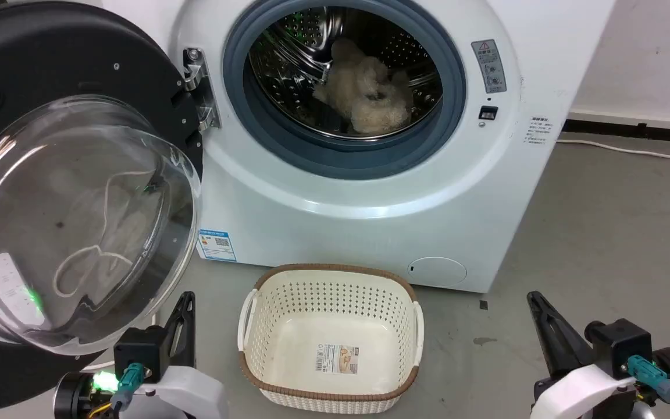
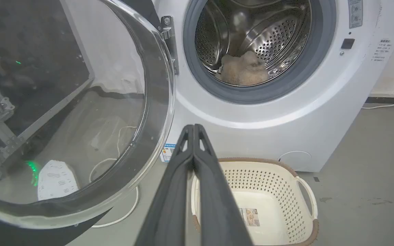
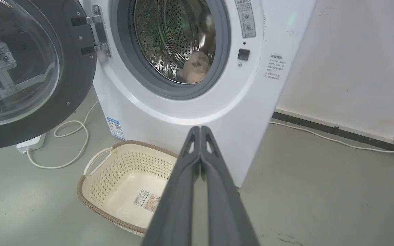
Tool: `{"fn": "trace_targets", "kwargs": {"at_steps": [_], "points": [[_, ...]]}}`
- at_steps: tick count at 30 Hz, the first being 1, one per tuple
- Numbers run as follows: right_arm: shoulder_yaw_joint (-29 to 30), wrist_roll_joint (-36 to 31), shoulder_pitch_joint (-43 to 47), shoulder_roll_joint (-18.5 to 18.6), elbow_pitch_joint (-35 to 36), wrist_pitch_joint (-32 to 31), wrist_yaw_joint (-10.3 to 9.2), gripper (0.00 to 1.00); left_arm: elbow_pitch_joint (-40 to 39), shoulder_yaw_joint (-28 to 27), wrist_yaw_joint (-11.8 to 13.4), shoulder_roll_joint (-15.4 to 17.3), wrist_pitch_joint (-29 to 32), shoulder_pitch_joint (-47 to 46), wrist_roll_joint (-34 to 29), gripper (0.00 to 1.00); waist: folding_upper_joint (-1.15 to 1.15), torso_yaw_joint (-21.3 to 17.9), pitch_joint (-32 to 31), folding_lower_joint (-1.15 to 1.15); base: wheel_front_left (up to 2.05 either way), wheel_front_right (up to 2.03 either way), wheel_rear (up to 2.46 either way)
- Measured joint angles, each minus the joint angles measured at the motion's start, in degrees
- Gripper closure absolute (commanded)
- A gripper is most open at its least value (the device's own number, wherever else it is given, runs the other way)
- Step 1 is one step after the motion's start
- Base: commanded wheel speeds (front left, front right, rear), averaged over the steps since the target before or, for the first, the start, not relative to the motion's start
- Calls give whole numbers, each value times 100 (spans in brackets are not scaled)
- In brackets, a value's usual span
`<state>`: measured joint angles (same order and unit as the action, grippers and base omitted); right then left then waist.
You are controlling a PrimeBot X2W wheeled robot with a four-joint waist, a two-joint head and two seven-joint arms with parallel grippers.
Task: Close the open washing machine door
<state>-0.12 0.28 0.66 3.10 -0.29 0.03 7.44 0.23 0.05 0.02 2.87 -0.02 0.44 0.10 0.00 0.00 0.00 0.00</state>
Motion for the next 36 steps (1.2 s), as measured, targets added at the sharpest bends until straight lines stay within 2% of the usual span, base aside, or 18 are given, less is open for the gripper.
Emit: {"fn": "trace_targets", "kwargs": {"at_steps": [36], "points": [[0, 0, 0, 0, 0, 0, -1, 100, 0, -1, 0, 0, 0, 0, 0, 100, 0, 0, 0, 0, 0, 0, 0]]}}
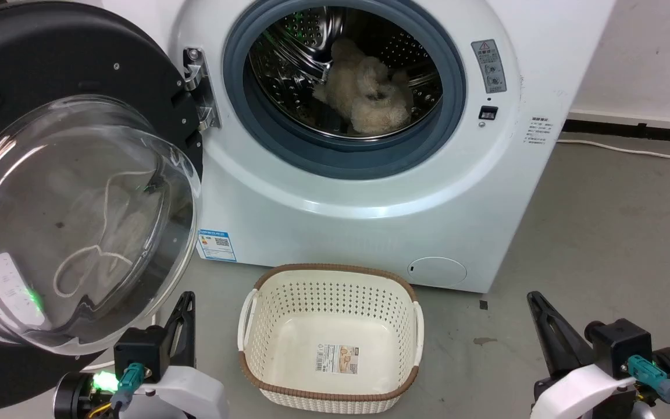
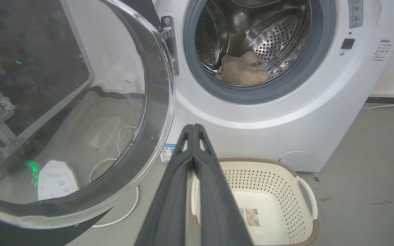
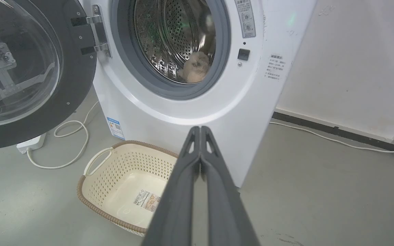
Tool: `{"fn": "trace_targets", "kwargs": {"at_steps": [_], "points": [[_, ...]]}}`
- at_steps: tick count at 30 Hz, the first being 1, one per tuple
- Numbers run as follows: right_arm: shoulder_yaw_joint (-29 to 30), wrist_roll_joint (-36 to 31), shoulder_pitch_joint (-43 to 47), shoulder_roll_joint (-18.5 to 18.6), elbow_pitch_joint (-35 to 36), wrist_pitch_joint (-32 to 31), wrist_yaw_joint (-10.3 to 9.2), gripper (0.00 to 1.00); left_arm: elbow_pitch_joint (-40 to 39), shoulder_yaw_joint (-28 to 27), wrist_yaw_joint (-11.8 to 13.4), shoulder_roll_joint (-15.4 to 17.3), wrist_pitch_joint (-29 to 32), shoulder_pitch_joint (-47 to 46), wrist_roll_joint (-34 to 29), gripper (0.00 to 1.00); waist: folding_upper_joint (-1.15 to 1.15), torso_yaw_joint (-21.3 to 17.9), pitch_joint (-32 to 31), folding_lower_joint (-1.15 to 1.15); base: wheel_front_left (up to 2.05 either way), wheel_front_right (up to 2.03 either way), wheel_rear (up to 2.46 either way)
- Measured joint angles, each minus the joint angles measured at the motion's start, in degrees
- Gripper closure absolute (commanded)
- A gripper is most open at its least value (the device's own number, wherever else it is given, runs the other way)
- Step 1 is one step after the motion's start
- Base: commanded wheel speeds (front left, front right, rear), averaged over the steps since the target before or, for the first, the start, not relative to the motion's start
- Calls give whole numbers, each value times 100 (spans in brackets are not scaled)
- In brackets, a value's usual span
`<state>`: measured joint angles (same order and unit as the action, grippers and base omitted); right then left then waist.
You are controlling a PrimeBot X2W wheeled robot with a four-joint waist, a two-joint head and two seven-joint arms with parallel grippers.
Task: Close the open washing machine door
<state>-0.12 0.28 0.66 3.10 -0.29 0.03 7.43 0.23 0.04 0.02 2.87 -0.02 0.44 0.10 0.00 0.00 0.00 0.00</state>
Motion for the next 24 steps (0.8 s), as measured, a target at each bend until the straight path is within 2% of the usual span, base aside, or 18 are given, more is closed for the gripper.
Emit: {"fn": "trace_targets", "kwargs": {"at_steps": [2, 3, 24], "points": [[0, 0, 0, 0, 0, 0, 0, 100, 0, 1, 0, 0, 0, 0, 0, 100, 0, 0, 0, 0, 0, 0, 0], [1, 0, 0, 0, 0, 0, 0, 0, 0, 2, 0, 0, 0, 0, 0, 0, 0, 0, 0, 0, 0, 0, 0], [-8, 74, 19, 5, -58, 162, 0, 0, 12, 73, -19, 8, -160, 1, 0, 0, 0, 167, -26, 0, 0, 0, 0]]}}
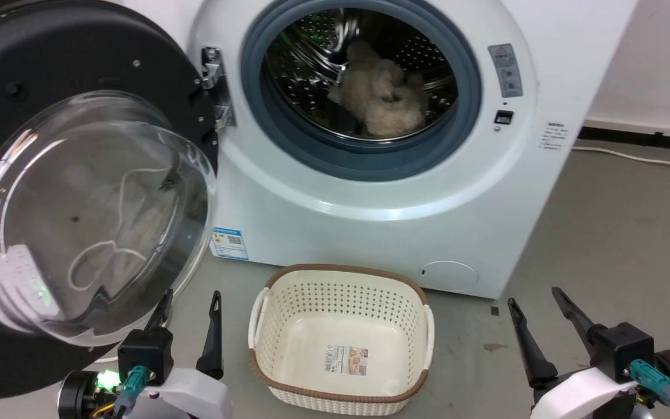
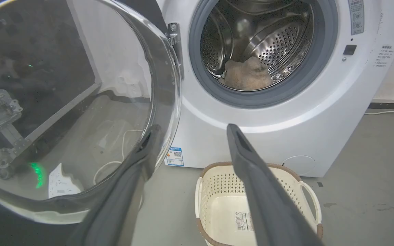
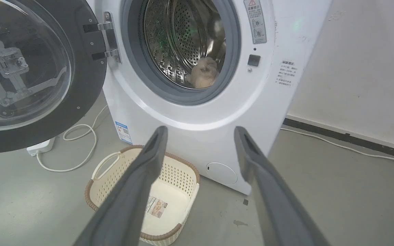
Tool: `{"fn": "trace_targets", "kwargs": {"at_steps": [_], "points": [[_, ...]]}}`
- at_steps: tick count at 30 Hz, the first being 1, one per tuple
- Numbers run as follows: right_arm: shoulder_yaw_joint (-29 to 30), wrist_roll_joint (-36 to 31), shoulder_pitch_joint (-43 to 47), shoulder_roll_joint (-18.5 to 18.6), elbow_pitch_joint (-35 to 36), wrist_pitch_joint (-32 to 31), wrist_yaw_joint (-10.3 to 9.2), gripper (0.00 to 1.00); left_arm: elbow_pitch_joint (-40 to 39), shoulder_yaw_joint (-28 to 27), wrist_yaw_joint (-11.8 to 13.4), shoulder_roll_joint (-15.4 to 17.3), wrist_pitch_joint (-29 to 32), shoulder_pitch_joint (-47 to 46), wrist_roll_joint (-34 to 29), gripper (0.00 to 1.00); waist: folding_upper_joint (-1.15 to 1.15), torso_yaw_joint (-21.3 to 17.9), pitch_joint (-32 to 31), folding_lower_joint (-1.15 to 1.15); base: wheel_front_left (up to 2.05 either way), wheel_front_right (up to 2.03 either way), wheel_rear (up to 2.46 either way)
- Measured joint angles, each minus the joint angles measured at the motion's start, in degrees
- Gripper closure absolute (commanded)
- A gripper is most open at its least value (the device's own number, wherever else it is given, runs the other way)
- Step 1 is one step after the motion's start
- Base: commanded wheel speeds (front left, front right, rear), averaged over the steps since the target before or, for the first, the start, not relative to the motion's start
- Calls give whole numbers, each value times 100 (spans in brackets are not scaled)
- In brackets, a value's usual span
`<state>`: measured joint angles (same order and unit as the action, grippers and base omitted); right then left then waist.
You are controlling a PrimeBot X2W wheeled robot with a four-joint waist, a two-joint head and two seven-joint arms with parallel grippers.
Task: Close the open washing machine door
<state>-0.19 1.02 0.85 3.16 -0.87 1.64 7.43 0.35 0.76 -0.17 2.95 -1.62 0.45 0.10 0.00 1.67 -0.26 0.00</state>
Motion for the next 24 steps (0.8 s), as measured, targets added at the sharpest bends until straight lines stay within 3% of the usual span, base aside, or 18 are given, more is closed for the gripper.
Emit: {"fn": "trace_targets", "kwargs": {"at_steps": [24], "points": [[-617, 243, -97, 141, -355, 310, 0, 0, -171, -2, 85, 58, -307, 161, 5, 0, 0, 838, -9, 0, 0, 0, 0]]}}
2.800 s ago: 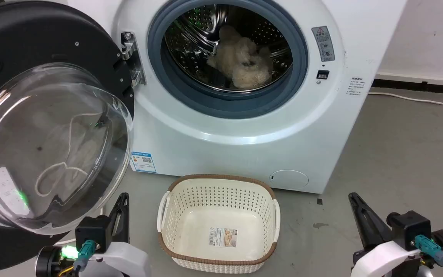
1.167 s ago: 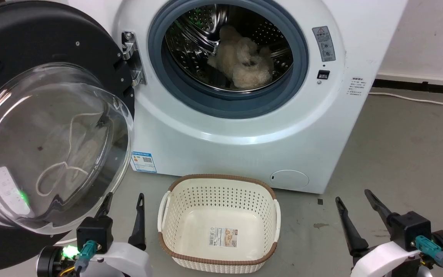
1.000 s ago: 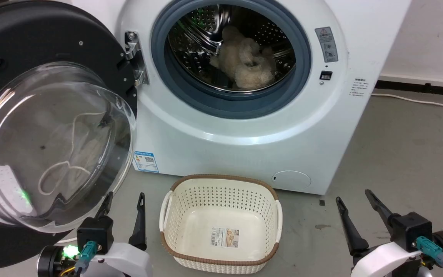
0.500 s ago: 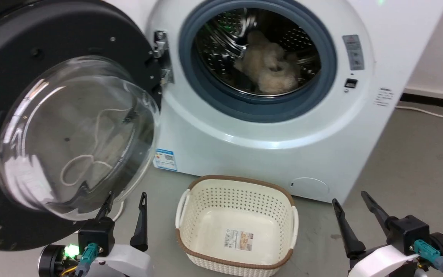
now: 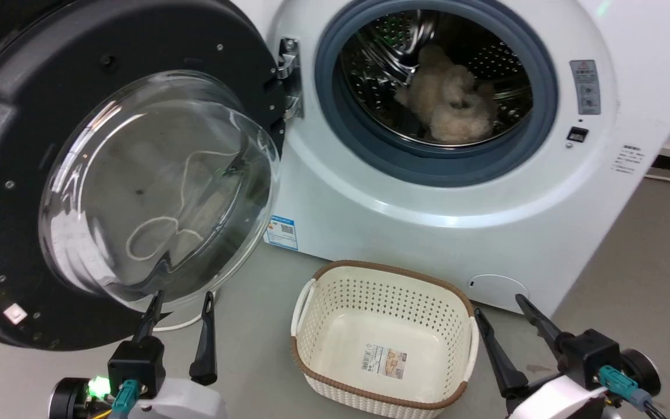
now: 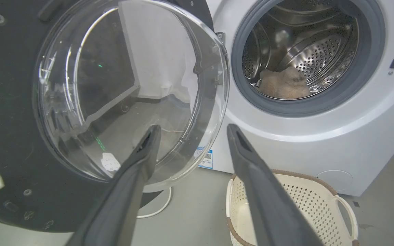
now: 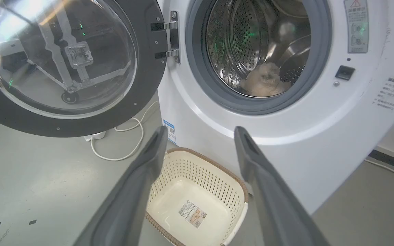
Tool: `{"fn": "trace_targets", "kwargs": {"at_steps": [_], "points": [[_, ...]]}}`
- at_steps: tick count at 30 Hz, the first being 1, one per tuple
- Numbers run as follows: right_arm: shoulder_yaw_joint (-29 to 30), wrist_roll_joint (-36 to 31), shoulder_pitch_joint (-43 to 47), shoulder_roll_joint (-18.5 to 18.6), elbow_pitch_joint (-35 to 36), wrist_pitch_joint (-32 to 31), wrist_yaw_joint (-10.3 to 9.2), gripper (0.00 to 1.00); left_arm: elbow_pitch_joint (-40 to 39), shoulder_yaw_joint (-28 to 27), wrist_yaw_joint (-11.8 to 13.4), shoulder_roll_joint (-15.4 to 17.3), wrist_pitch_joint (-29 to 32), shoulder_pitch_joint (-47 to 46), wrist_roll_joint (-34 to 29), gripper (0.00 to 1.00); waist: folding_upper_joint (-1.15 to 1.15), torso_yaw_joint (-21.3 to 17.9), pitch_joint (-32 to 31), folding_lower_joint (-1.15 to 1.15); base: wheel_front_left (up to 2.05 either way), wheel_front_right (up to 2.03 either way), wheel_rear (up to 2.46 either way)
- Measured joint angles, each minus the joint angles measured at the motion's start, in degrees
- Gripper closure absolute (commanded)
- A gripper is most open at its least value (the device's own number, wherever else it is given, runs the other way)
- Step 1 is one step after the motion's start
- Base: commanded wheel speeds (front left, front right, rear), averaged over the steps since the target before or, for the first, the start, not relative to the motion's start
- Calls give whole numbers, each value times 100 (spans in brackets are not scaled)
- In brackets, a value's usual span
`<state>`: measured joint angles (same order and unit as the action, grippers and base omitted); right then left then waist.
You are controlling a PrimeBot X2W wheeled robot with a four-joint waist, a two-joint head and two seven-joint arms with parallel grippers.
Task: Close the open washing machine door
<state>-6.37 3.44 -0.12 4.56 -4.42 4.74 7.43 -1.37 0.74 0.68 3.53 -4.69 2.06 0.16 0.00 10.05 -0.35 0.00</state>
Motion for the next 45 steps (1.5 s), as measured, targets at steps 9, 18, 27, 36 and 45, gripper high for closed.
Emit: {"fn": "trace_targets", "kwargs": {"at_steps": [9, 18, 27, 36, 45], "points": [[-180, 116, -70, 65, -129, 100, 0, 0, -75, -3, 34, 0, -102, 64, 1, 0, 0, 192, 8, 0, -9, -9, -9], [-354, 221, -120, 104, -245, 203, 0, 0, -123, -34, 74, 7, -202, 163, 1, 0, 0, 405, 5, 0, -1, -1, -1], [-522, 320, -157, 169, -380, 304, 0, 0, -226, -102, 125, 24, -321, 229, 2, 0, 0, 641, 1, 0, 0, 0, 0], [-672, 382, -190, 211, -512, 449, 0, 0, -310, -130, 169, 26, -454, 309, 45, 0, 0, 914, 19, 0, -1, -1, -1], [-806, 470, -249, 236, -616, 557, 0, 0, -347, -153, 174, 32, -561, 411, 45, 0, 0, 1130, 21, 0, 0, 0, 0]]}}
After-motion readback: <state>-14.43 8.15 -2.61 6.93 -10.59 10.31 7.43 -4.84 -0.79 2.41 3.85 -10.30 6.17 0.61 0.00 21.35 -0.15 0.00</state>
